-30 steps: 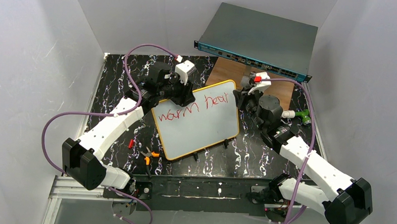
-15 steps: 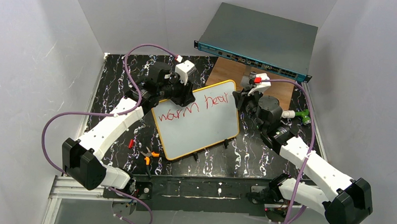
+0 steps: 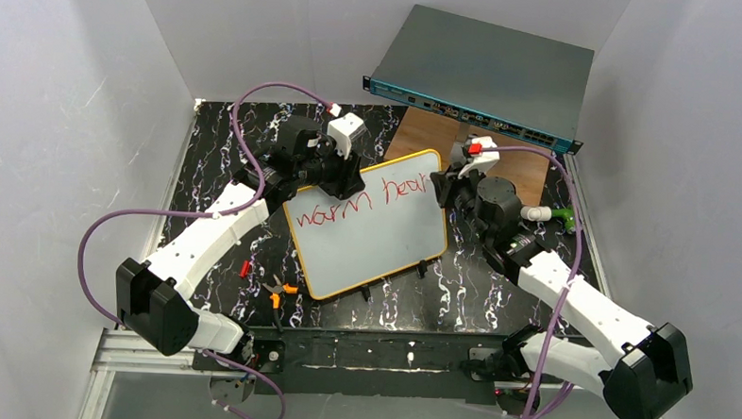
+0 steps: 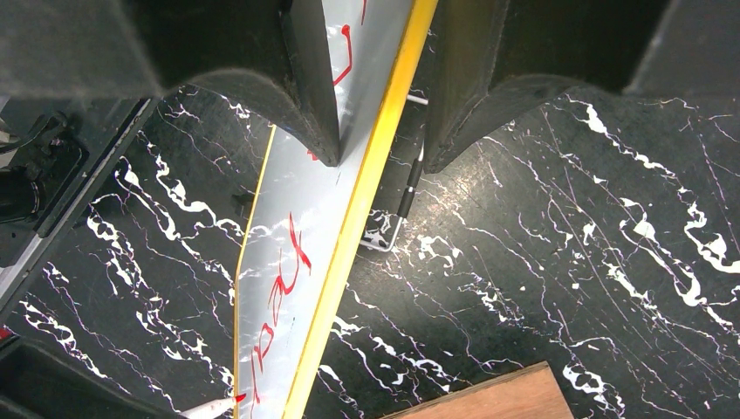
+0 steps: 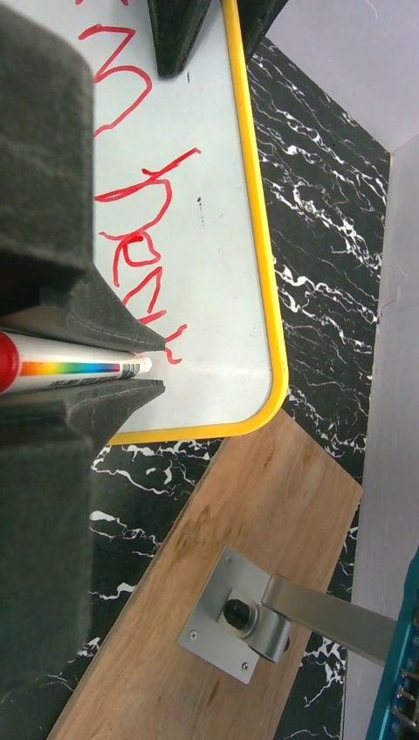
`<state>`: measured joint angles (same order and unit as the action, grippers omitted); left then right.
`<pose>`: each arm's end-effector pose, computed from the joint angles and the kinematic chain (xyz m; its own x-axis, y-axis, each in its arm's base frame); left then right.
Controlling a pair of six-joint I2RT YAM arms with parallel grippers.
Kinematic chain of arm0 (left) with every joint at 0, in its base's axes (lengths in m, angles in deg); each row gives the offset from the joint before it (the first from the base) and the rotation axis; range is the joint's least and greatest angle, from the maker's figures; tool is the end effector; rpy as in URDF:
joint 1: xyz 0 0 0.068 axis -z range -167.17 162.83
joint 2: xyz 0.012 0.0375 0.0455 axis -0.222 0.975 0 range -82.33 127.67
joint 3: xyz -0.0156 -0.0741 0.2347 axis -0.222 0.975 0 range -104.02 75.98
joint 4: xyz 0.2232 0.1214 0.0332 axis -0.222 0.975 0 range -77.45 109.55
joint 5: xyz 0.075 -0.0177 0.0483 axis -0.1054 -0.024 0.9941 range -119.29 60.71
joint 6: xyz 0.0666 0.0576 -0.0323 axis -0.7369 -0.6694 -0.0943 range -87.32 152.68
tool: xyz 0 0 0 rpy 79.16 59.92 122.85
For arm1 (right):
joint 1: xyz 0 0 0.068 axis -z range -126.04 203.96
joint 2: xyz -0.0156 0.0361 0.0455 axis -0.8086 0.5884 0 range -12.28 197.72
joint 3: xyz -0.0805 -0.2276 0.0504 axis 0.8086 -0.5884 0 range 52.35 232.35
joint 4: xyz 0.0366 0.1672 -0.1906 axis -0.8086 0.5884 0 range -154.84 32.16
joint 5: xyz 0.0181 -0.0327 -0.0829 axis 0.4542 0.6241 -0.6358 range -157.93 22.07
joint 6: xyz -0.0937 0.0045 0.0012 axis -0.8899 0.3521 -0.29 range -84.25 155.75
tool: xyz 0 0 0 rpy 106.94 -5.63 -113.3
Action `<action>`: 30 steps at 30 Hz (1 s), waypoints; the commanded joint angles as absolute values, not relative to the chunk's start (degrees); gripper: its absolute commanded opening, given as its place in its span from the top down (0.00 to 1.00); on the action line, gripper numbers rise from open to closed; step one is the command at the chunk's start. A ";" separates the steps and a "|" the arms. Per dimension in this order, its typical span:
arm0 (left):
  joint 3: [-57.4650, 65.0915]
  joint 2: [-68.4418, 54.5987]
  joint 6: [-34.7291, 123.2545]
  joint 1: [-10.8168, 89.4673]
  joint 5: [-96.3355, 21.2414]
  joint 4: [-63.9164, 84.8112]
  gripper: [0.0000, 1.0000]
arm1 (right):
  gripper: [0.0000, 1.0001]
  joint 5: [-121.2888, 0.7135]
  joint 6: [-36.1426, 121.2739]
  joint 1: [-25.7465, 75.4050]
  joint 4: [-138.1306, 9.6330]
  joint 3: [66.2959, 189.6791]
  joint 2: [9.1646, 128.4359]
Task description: Write a sentence on the whiteboard
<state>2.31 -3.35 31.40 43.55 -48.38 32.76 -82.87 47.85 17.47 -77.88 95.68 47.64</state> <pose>0.2933 -0.2065 0.3173 -0.3538 0.2348 -0.9054 0.7447 0.6564 -0.1207 0.2569 0.1628 0.2979 -0.1259 0.1589 -0.9792 -0.3491 0.9169 0.1936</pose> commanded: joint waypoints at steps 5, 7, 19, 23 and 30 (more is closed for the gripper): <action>0.15 -5.52 30.71 43.61 -49.02 31.35 1.00 | 0.99 -82.27 47.99 17.66 -82.34 98.25 49.60; 0.15 -5.41 30.66 43.59 -48.97 31.36 1.00 | 0.99 -83.24 47.43 17.66 -81.18 98.90 50.22; -0.12 -5.24 30.57 43.59 -48.89 31.56 1.00 | 0.99 -85.05 46.19 18.70 -80.57 99.46 49.78; -0.35 -5.06 30.57 43.59 -48.97 31.62 1.00 | 0.99 -84.80 45.88 18.71 -80.31 99.77 49.30; -0.50 -4.93 30.49 43.59 -48.79 31.81 1.00 | 0.99 -82.45 47.37 18.62 -79.61 101.51 47.83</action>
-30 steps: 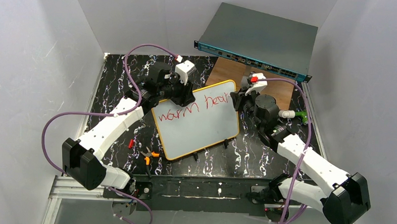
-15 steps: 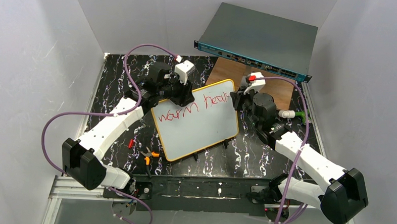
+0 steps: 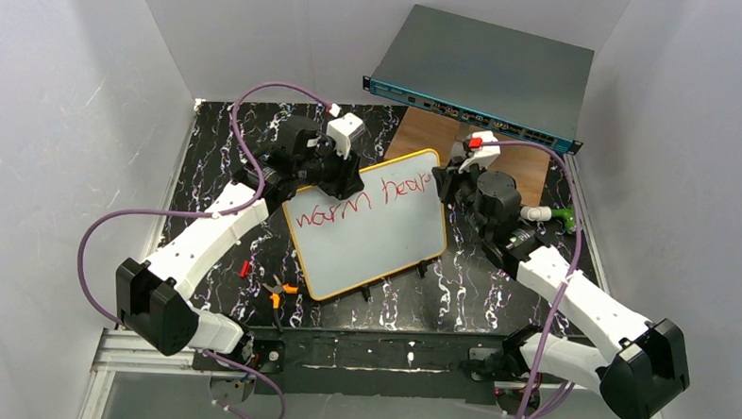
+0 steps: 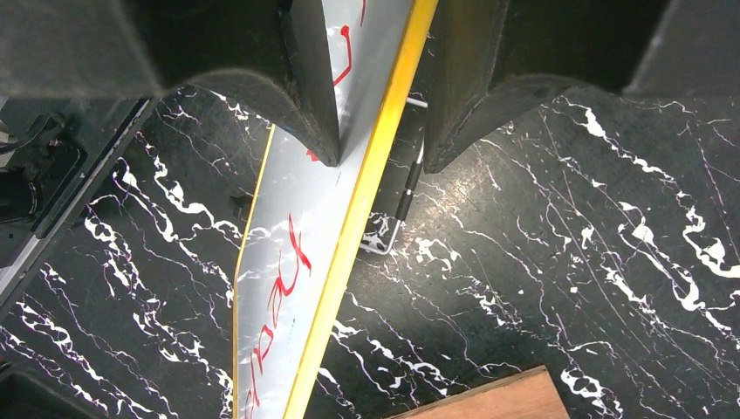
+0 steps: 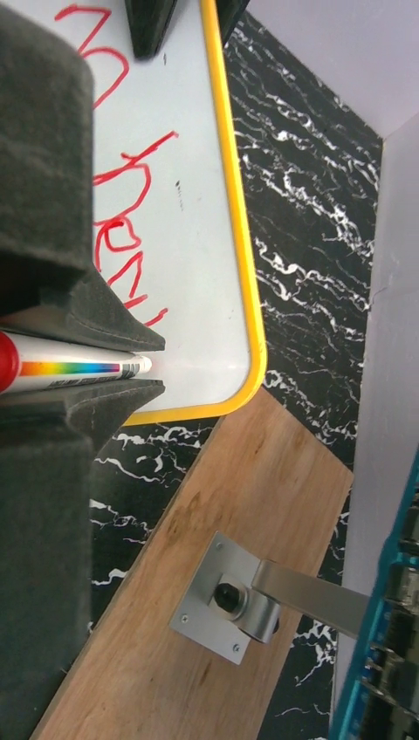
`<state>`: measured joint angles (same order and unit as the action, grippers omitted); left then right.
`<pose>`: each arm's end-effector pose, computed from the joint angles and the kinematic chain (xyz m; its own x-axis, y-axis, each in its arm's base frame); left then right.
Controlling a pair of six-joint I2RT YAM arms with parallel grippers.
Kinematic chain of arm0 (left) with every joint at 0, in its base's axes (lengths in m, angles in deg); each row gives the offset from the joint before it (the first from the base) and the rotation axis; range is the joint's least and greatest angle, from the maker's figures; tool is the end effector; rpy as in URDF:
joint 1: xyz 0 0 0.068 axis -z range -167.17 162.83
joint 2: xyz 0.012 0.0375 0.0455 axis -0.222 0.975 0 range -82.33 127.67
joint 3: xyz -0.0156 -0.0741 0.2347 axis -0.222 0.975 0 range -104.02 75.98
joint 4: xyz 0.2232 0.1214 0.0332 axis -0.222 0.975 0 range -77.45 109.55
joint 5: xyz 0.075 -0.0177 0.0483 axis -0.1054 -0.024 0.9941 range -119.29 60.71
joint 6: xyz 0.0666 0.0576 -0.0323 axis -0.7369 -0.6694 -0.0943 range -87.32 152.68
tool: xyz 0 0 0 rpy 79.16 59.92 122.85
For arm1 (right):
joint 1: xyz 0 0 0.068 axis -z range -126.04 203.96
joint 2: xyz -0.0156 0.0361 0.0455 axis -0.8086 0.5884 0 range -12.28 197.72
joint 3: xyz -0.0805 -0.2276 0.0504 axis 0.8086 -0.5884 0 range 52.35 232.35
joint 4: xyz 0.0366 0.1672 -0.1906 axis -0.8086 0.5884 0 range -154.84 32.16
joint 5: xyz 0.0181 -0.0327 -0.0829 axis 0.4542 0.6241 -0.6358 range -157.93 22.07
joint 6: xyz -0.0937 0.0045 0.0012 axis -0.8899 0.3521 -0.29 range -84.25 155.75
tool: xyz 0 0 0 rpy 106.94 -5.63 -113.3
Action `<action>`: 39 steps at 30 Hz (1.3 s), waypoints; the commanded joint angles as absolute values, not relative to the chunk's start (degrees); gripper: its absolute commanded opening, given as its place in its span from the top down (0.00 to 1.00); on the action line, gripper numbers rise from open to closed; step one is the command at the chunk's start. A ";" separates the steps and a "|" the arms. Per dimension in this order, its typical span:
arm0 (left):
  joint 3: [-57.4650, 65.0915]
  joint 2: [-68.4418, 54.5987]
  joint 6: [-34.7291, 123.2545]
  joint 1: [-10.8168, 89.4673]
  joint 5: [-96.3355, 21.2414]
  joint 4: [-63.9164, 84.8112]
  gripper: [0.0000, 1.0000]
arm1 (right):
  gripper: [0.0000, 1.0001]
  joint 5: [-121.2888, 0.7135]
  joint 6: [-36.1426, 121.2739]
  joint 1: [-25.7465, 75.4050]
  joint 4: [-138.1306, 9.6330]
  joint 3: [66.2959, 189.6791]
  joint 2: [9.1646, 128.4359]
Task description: Write a sentence on the whiteboard
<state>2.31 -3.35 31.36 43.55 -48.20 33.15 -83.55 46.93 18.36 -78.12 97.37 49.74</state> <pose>0.2931 -0.2060 0.3163 -0.3586 0.2385 -0.9025 0.7424 0.6589 -0.1209 0.2658 0.1622 0.2999 -0.1183 0.1451 -0.9823 -0.3254 0.9290 0.1764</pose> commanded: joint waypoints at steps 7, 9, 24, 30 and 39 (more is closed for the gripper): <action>-0.74 -5.05 30.40 43.59 -48.80 31.97 1.00 | 0.99 -83.37 46.31 18.62 -80.61 103.52 49.47; -0.69 -5.14 30.32 43.59 -48.68 32.20 1.00 | 0.99 -83.76 46.30 18.62 -80.88 103.51 49.95; -0.60 -5.20 30.22 43.59 -48.64 32.24 1.00 | 0.99 -83.46 46.47 18.69 -81.19 101.35 51.32; -0.15 -5.48 30.29 43.58 -48.64 32.06 1.00 | 0.99 -83.19 47.20 18.62 -80.94 98.45 49.90; -0.10 -5.81 30.40 43.64 -48.80 31.81 1.00 | 0.99 -82.33 48.25 18.62 -79.86 95.00 48.58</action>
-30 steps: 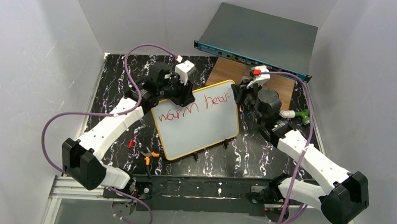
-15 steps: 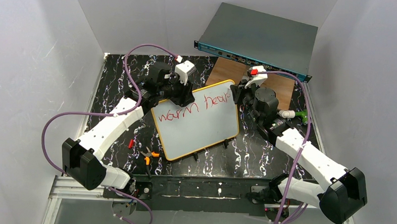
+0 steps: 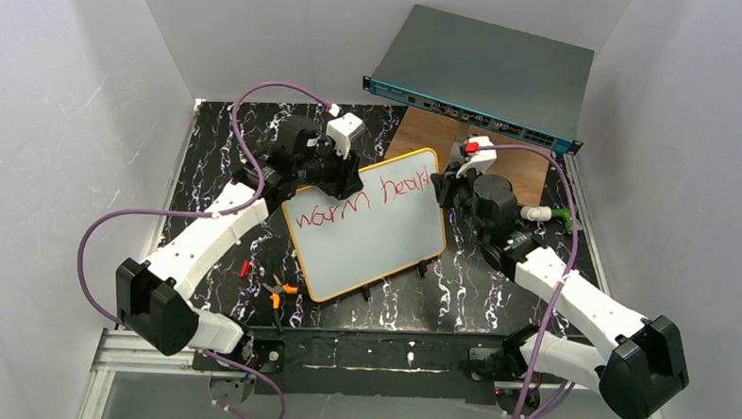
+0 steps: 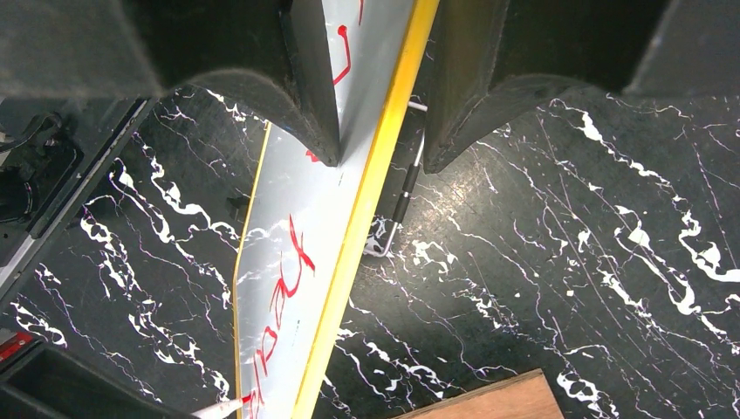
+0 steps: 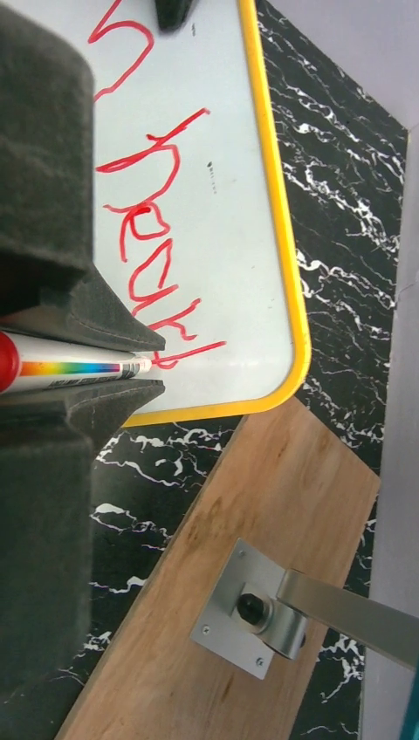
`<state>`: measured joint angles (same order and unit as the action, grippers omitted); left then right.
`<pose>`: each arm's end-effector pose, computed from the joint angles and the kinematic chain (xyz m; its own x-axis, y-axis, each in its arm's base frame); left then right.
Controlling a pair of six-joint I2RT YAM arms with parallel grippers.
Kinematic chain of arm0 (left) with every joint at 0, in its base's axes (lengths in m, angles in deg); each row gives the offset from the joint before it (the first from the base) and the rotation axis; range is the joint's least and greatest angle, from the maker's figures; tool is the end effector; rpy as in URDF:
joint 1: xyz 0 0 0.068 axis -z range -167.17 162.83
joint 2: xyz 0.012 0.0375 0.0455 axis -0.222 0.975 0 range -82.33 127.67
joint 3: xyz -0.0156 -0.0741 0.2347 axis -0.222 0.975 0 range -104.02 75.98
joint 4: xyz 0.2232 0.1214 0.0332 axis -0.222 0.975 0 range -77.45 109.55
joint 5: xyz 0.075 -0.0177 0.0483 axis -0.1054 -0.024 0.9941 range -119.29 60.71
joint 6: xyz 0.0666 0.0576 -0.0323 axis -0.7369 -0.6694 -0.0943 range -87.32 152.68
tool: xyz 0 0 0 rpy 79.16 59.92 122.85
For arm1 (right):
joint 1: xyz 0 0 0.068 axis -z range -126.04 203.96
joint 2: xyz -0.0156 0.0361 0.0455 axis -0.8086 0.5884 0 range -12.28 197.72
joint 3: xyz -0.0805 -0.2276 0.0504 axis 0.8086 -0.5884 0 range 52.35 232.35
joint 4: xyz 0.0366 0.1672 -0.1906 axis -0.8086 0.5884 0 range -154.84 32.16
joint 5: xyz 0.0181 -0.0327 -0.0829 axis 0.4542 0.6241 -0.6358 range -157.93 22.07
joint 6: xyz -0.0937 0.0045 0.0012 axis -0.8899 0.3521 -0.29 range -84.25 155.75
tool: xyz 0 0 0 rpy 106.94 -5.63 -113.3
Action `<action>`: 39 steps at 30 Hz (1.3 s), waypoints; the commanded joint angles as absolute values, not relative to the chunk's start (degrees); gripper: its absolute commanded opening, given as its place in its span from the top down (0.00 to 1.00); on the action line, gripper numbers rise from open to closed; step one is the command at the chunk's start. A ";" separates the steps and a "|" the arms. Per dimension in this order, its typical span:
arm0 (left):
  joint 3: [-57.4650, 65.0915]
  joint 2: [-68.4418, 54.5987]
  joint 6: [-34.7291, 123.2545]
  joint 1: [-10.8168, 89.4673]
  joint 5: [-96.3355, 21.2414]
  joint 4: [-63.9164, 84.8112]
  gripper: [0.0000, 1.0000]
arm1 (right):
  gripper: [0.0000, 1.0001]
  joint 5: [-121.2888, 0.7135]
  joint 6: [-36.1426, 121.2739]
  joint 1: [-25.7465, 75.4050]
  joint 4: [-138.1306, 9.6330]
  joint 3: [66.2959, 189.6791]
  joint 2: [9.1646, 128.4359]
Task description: Write a sentence on the whiteboard
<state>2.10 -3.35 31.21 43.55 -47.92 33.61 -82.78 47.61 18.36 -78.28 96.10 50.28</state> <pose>0.2930 -0.2056 0.3165 -0.3601 0.2423 -0.9009 0.7401 0.6621 -0.1178 0.2663 0.1639 0.2887 -0.1477 0.1387 -0.9793 -0.3319 0.9257 0.1812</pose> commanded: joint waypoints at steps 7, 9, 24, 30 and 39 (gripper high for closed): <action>0.07 -6.04 30.56 43.59 -48.97 31.58 1.00 | 0.99 -82.14 49.61 18.62 -78.63 93.13 47.10; 0.06 -6.13 30.57 43.59 -49.05 31.54 1.00 | 0.99 -82.20 49.72 18.63 -78.35 92.76 46.71; 0.50 -6.61 30.92 43.63 -49.41 31.18 1.00 | 0.99 -84.32 44.04 18.62 -77.02 96.77 46.66; 0.41 -6.51 31.07 43.65 -49.41 31.14 1.00 | 0.99 -83.11 44.57 18.62 -77.35 99.54 44.91; 0.75 -6.95 31.19 43.59 -49.19 31.07 1.00 | 0.99 -87.37 44.19 18.63 -78.47 102.09 48.01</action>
